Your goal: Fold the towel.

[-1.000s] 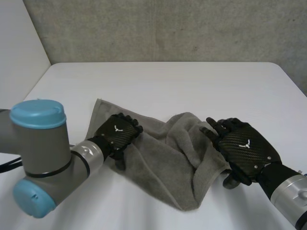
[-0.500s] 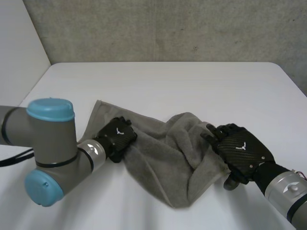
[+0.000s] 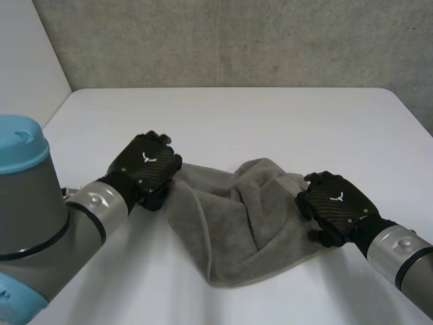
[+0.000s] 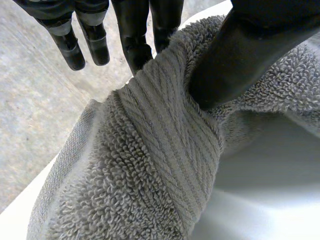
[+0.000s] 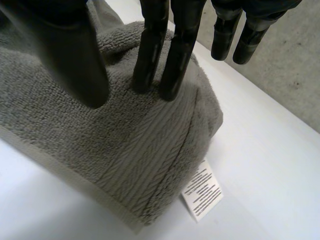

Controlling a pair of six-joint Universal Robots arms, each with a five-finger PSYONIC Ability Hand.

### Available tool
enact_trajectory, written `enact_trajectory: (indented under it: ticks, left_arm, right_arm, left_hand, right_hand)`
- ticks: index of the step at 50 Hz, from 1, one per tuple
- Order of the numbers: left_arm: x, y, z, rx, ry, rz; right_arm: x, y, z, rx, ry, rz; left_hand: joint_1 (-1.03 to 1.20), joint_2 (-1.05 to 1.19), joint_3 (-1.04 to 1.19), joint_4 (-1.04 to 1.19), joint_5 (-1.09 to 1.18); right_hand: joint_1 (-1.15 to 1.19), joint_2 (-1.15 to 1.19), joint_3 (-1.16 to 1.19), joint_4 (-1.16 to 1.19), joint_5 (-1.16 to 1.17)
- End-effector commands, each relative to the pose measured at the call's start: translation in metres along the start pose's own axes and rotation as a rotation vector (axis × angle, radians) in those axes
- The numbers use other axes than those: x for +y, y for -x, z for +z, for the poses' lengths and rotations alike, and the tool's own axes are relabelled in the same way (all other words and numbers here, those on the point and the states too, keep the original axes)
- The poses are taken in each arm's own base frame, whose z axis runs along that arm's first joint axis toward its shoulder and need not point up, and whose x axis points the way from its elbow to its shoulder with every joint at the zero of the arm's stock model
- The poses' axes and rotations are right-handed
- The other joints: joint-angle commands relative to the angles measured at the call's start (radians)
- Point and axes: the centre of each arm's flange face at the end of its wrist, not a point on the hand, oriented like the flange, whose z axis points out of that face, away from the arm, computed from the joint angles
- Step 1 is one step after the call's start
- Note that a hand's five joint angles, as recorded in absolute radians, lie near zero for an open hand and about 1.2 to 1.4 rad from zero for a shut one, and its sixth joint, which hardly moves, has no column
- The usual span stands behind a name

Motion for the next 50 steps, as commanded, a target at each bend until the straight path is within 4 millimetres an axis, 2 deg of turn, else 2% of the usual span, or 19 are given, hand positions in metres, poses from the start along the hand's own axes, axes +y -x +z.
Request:
enact_trajectory:
  ticks: [1,4,15,21,27,34,35,36,37,38,39,40,41,43,44,45,47,48,50]
  left_arm:
    - [0.015,-0.008,-0.009,0.023,0.053,-0.033]
    - [0.019,-0.009,-0.013,0.025,0.067,-0.037]
    - [0.028,-0.01,-0.016,0.026,0.094,-0.046]
    - [0.032,-0.012,-0.016,0.033,0.103,-0.049]
    - [0.035,-0.013,-0.013,0.03,0.106,-0.053]
    - [0.041,-0.015,-0.009,0.035,0.113,-0.054]
    - [0.043,-0.016,-0.008,0.04,0.119,-0.055]
    - [0.044,-0.016,-0.008,0.041,0.122,-0.055]
    - [0.044,-0.016,-0.008,0.041,0.122,-0.055]
    - [0.045,-0.017,-0.007,0.043,0.126,-0.056]
    - [0.045,-0.016,-0.007,0.041,0.129,-0.057]
    - [0.045,-0.016,-0.007,0.041,0.129,-0.057]
    - [0.045,-0.016,-0.007,0.039,0.128,-0.057]
    - [0.042,-0.014,-0.009,0.035,0.122,-0.056]
    - [0.037,-0.012,-0.012,0.027,0.107,-0.054]
    - [0.037,-0.012,-0.012,0.027,0.107,-0.054]
    - [0.023,-0.003,-0.021,-0.01,0.054,-0.05]
    - [0.022,-0.003,-0.021,-0.01,0.054,-0.05]
    - [0.011,0.006,-0.029,-0.042,0.009,-0.066]
  right_arm:
    - [-0.001,0.009,-0.015,-0.016,0.015,0.018]
    - [0.001,0.012,-0.021,-0.01,0.007,0.003]
    - [0.012,0.02,-0.021,-0.014,-0.033,-0.057]
    - [0.014,0.019,-0.015,-0.013,-0.068,-0.086]
    - [0.027,0.022,-0.002,-0.039,-0.037,-0.079]
    - [0.036,0.023,0.006,-0.044,-0.019,-0.111]
    - [0.04,0.023,0.009,-0.051,-0.007,-0.113]
    - [0.044,0.023,0.012,-0.058,0.004,-0.115]
    - [0.044,0.023,0.012,-0.058,0.004,-0.115]
    - [0.046,0.022,0.016,-0.059,0.014,-0.115]
    - [0.047,0.019,0.018,-0.059,0.024,-0.111]
    - [0.047,0.019,0.018,-0.059,0.024,-0.111]
    - [0.044,0.015,0.02,-0.045,0.018,-0.105]
    - [0.037,0.011,0.019,-0.035,0.008,-0.106]
    - [0.024,0.005,0.014,-0.018,-0.019,-0.117]
    - [0.023,0.005,0.014,-0.018,-0.019,-0.117]
    - [-0.005,-0.009,-0.001,0.02,-0.067,-0.109]
    - [-0.005,-0.009,-0.001,0.02,-0.067,-0.109]
    - [-0.024,-0.016,-0.012,0.012,-0.098,-0.07]
  left_hand:
    - [-0.394,-0.426,-0.038,-0.047,-0.429]
    - [-0.485,-0.517,-0.038,-0.047,-0.521]
    - [-0.489,-0.521,-0.038,-0.047,-0.524]
    - [-0.486,-0.518,-0.038,-0.047,-0.521]
    - [-0.489,-0.521,-0.038,-0.047,-0.524]
    - [-0.424,-0.456,-0.038,-0.047,-0.46]
    - [-0.302,-0.334,-0.038,-0.047,-0.338]
    - [-0.08,-0.112,-0.038,-0.047,-0.115]
    - [-0.078,-0.11,-0.038,-0.047,-0.113]
    - [0.157,0.125,-0.038,-0.047,0.122]
    - [0.16,0.128,-0.038,-0.047,0.124]
    - [0.16,0.128,-0.038,-0.047,0.124]
    - [0.16,0.128,-0.038,-0.047,0.124]
    - [0.16,0.128,-0.038,-0.047,0.124]
    - [0.16,0.128,-0.038,-0.047,0.124]
    - [0.16,0.128,-0.038,-0.047,0.124]
    - [0.16,0.128,-0.038,-0.047,0.124]
    - [0.16,0.128,-0.038,-0.047,0.124]
    - [0.16,0.128,-0.038,-0.047,0.124]
  right_hand:
    - [-0.935,-0.936,0.014,0.031,-0.785]
    - [-0.935,-0.936,0.014,0.031,-0.785]
    - [-0.896,-0.897,0.014,0.031,-0.785]
    - [-0.852,-0.853,0.014,0.031,-0.785]
    - [-0.779,-0.78,0.014,0.031,-0.785]
    - [-0.547,-0.548,0.014,0.031,-0.561]
    - [-0.454,-0.455,0.014,0.031,-0.468]
    - [-0.346,-0.347,0.014,0.031,-0.359]
    - [-0.345,-0.346,0.014,0.031,-0.358]
    - [-0.15,-0.151,0.014,0.031,-0.163]
    - [0.131,0.13,0.014,0.031,0.118]
    - [0.134,0.133,0.014,0.031,0.121]
    - [0.422,0.421,0.014,0.031,0.408]
    - [0.45,0.449,0.014,0.031,0.437]
    - [0.45,0.449,0.014,0.031,0.437]
    - [0.45,0.449,0.014,0.031,0.437]
    - [0.45,0.449,0.014,0.031,0.437]
    - [0.45,0.449,0.014,0.031,0.437]
    - [0.45,0.449,0.014,0.031,0.437]
